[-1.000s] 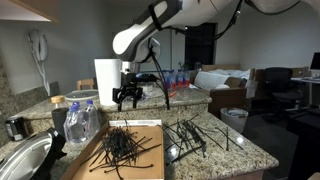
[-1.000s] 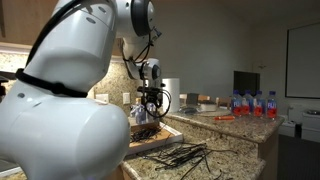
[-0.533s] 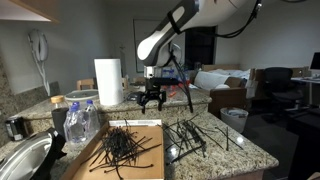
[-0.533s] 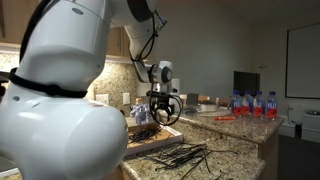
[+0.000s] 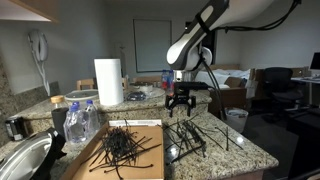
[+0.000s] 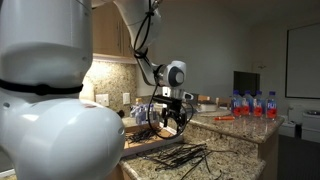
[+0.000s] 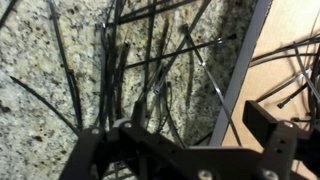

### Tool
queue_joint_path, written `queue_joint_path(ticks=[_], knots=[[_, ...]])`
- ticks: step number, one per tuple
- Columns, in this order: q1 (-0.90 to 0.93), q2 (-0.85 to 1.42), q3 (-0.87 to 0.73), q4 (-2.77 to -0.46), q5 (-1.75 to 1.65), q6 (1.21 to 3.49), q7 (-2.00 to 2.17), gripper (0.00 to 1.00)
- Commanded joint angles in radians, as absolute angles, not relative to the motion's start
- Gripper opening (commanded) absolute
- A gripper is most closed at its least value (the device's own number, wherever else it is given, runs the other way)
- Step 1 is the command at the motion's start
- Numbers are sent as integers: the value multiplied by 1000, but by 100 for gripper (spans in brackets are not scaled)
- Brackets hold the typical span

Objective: Place some black zip-ties on the box.

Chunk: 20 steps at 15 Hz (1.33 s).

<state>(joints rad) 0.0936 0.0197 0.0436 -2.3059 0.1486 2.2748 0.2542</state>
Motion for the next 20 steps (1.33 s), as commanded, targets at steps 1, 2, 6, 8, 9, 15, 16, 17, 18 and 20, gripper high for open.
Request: queue_joint_path(ticks=[1, 2, 6, 8, 9, 15, 16, 17, 18, 20], knots=[[78, 1, 46, -2323, 148, 2272, 259, 100], [73, -15, 43, -2336, 149, 2272, 260, 100], [72, -31, 44, -2346, 149, 2272, 265, 100], [65, 18, 39, -2325, 100, 2306, 294, 100], [60, 33, 33, -2321, 75, 2318, 304, 100], [37, 150, -8, -2298, 2, 2381, 306, 100], [35, 169, -9, -2291, 18, 2385, 297, 100], [33, 185, -10, -2290, 34, 2388, 288, 100], [32, 201, -12, -2289, 45, 2392, 285, 100], [41, 228, -27, -2293, 16, 2423, 344, 100]])
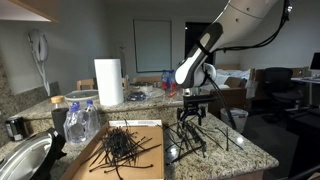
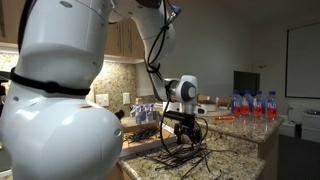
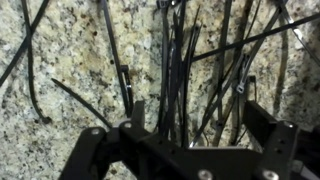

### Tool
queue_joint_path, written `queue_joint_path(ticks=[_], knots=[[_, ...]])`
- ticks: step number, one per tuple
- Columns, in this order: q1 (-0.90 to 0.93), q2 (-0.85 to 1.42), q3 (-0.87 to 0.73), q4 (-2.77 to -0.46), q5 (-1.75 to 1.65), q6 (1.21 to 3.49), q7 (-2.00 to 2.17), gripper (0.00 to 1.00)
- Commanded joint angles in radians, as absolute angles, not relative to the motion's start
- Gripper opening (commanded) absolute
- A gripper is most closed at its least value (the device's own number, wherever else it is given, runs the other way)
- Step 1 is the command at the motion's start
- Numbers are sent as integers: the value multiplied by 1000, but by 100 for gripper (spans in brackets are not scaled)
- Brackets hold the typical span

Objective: Place some black zip-ties on the box.

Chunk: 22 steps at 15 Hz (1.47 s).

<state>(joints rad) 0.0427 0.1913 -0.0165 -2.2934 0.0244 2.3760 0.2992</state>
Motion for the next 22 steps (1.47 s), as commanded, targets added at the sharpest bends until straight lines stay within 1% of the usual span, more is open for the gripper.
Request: queue_joint_path(ticks=[1, 10, 11, 14, 15, 22], knots=[[45, 240, -35, -2294, 4, 2442, 363, 100], [60, 290, -65, -2306, 14, 2559, 432, 100], [65, 289, -69, -2307, 4, 2559, 441, 80], [79, 283, -76, -2309, -13, 2546, 462, 60], [86, 279, -80, -2310, -24, 2545, 475, 53], [116, 277, -83, -2309, -37, 2540, 517, 10]])
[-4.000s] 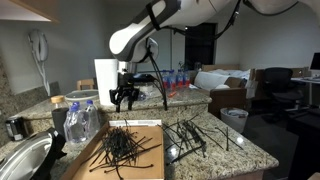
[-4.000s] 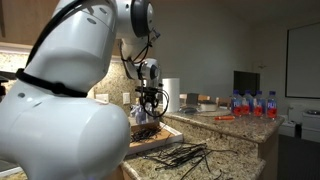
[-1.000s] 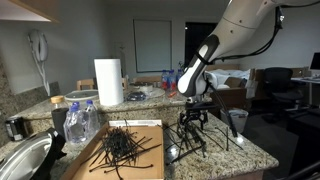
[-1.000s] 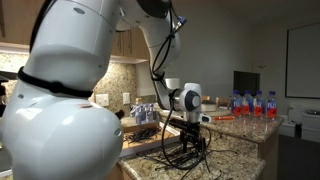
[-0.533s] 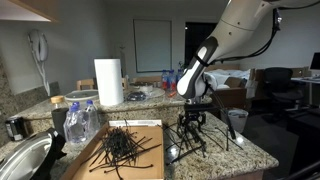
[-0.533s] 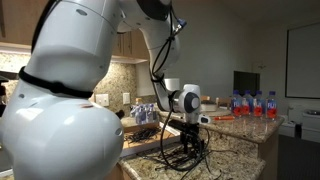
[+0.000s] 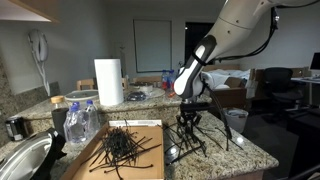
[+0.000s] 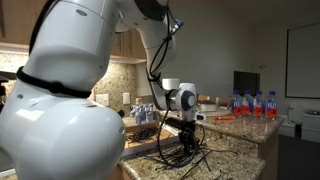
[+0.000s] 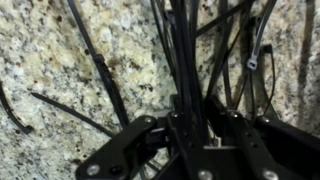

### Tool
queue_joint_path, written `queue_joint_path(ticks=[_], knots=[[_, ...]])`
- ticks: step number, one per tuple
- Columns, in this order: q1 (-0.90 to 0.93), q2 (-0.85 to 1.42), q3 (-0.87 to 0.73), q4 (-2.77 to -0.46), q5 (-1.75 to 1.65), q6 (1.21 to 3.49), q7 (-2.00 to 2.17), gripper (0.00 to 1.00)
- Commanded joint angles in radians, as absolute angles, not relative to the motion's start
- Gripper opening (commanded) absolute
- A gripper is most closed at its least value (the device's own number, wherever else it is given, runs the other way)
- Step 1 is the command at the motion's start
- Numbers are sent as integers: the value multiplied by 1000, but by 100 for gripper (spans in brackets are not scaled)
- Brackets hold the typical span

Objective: Place some black zip-ties on the box.

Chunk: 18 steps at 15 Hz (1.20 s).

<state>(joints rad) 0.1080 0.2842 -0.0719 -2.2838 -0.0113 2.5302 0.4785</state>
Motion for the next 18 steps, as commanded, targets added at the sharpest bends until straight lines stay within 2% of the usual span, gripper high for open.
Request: queue_joint_path(ticks=[1, 4, 6, 18], knots=[[117, 279, -81, -2309, -33, 2539, 515, 9], [118, 280, -76, -2312, -25, 2540, 509, 4], [118, 276, -79, -2312, -30, 2537, 514, 8], [70, 83, -86, -2325, -8, 2416, 476, 9]])
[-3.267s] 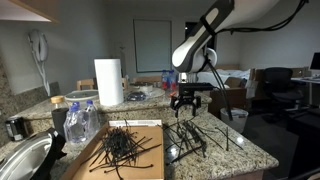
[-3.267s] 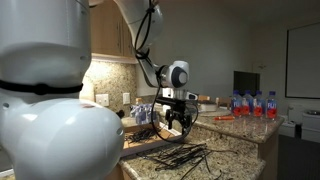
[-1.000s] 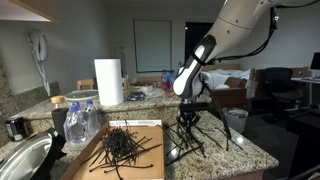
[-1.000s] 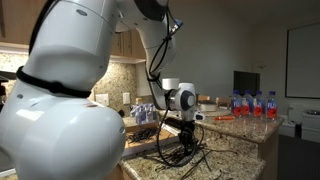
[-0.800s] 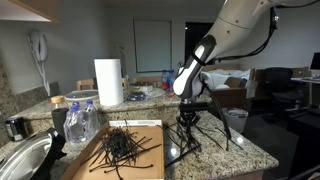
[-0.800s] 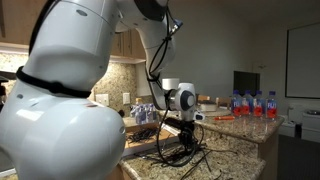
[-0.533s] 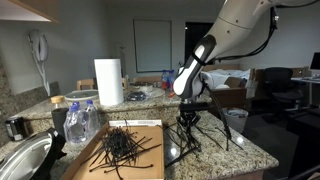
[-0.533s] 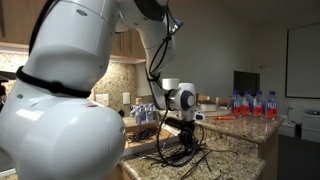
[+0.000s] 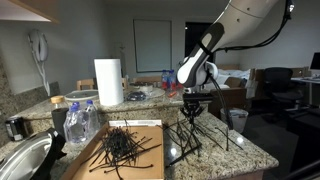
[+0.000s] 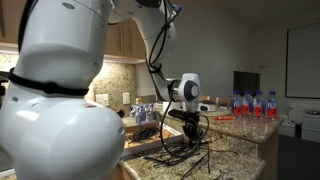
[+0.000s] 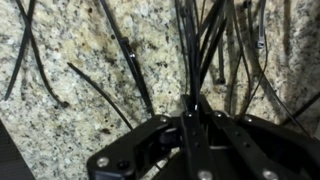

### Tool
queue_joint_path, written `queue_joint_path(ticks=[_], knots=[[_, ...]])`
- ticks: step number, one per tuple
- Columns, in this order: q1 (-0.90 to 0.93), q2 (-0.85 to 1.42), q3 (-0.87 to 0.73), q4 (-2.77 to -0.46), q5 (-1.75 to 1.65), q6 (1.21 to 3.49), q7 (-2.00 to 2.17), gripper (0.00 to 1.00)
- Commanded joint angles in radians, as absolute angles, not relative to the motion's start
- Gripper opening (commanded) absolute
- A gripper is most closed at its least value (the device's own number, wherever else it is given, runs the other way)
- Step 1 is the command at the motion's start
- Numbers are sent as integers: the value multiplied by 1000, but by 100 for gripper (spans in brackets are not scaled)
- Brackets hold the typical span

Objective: Place some black zip-ties on the box.

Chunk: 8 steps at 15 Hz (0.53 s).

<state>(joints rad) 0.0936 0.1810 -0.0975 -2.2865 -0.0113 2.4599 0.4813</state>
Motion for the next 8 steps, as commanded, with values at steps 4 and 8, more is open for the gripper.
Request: queue_joint_path(ticks=[4, 8], knots=[[59, 6, -69, -2283, -32, 2329, 474, 9], [55, -47, -44, -2206, -66, 2248, 468, 9]])
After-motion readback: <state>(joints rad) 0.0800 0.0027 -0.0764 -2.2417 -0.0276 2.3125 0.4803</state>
